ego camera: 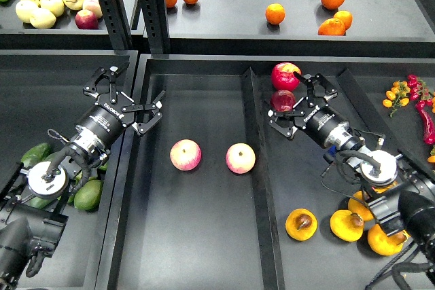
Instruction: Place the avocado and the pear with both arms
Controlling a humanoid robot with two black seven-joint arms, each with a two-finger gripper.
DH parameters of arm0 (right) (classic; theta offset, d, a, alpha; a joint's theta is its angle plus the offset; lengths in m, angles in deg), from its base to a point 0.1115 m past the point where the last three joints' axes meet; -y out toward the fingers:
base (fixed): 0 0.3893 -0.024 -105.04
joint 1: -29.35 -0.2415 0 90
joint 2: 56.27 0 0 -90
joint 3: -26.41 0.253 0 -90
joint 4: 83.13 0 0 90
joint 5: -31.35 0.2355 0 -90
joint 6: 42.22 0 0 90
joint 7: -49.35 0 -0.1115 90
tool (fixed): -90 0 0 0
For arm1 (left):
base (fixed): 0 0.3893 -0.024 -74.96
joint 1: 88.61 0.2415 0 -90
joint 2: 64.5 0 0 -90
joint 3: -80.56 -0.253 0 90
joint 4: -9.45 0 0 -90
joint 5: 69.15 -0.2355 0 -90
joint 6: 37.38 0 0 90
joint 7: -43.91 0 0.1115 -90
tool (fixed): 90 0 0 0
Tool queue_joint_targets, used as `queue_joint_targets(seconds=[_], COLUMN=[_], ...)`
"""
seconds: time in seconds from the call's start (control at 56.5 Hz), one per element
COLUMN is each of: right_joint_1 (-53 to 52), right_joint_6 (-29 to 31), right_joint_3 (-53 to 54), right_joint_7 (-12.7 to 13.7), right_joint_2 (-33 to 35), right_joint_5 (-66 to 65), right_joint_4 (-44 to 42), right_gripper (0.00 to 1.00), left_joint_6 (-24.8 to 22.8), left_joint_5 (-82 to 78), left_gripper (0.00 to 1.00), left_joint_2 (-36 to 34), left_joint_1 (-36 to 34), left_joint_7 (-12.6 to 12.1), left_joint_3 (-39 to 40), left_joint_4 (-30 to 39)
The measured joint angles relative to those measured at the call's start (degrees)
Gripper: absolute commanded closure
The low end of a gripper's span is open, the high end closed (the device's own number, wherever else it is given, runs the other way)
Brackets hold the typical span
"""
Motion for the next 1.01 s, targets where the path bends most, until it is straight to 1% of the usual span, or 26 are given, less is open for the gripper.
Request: queue_joint_targets(seconds=[0.035,0.106,0.301,0.389,0.478,0.584,0.725,1.008], right_joint_1=[0.1,0.2,0.6,1.1,1.2,1.1,0.9,0.9], right_joint_6=[0.0,0.0,0.0,0.0,0.0,0.0,0.0,0.0], right_joint_3=[1.3,3.6,10.3,12.5,13.2,13.4,14.8,15.1], right_joint_7=[-0.9,-1.6,-1.8,-1.9,-2.0,-2.1,-3.1,-3.1], right_joint_2=[-0.4,-0.7,-0.8,-0.9,-0.9,-0.9,-0.9,-0.9], right_joint_5=[-0.5,-2.2,-9.9,-13.5,-14.8,-15.1,-15.2,-15.1], right_joint_4=[-0.4,-1.4,-3.6,-3.8,-3.8,-3.7,-3.4,-3.1], right_gripper=[0.01,0.01,0.01,0.01,0.01,0.01,0.01,0.01], left_joint_6=[0.0,-0.1,-0.1,-0.1,-0.1,-0.5,-1.0,-1.0], left_joint_5=[0.0,0.0,0.1,0.1,0.1,0.2,2.6,4.6], left_gripper=[0.01,0.01,0.01,0.01,0.01,0.01,0.01,0.01], left_joint_2=[0.0,0.0,0.0,0.0,0.0,0.0,0.0,0.0], left_joint_1=[-0.5,-1.2,-2.2,-2.3,-2.3,-2.3,-2.2,-2.1], left_joint_7=[0.1,0.1,0.2,1.2,2.6,3.2,3.4,3.4], left_joint_3=[0.0,0.0,0.0,-0.1,-0.2,-0.4,-0.6,-1.2], left_joint_4=[-0.5,-1.4,-2.7,-2.8,-2.8,-2.8,-2.7,-2.4])
